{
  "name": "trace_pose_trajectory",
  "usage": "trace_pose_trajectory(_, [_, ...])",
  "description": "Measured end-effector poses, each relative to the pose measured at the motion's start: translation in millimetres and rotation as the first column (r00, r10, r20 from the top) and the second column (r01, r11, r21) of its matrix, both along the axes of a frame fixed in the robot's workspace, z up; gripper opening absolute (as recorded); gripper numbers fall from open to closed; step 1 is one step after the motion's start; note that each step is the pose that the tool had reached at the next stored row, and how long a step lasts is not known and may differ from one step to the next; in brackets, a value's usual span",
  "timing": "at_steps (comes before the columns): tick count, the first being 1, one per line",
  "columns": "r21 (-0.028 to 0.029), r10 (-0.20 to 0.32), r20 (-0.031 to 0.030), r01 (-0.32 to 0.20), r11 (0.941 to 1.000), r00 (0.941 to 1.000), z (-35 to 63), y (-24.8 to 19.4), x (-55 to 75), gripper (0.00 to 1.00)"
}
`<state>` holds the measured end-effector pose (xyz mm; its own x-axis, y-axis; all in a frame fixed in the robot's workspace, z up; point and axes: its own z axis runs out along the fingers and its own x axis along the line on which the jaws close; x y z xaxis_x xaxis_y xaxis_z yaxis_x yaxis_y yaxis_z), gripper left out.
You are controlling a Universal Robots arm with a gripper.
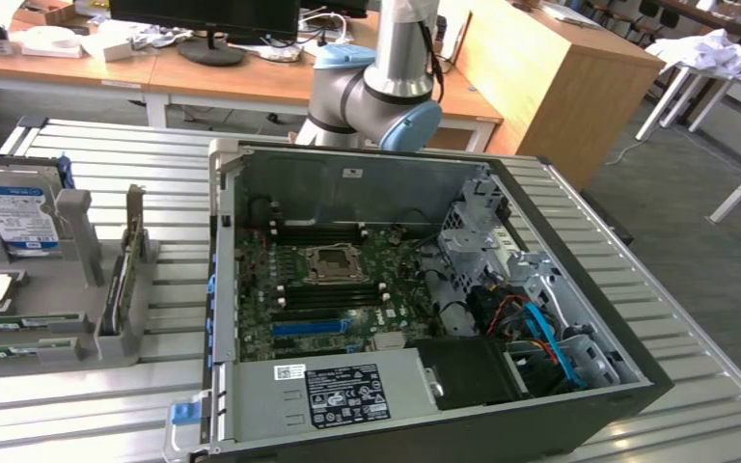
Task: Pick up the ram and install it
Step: 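Pick up the ram and move it above insertion slot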
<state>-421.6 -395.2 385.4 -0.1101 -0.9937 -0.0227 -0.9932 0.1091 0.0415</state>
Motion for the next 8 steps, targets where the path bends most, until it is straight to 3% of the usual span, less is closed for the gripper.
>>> trace_pose_trajectory(8, [-0.0001,0.026,-0.0001,-0.026,0.9997,0.9997,0.0,-0.3,0.0,0.36])
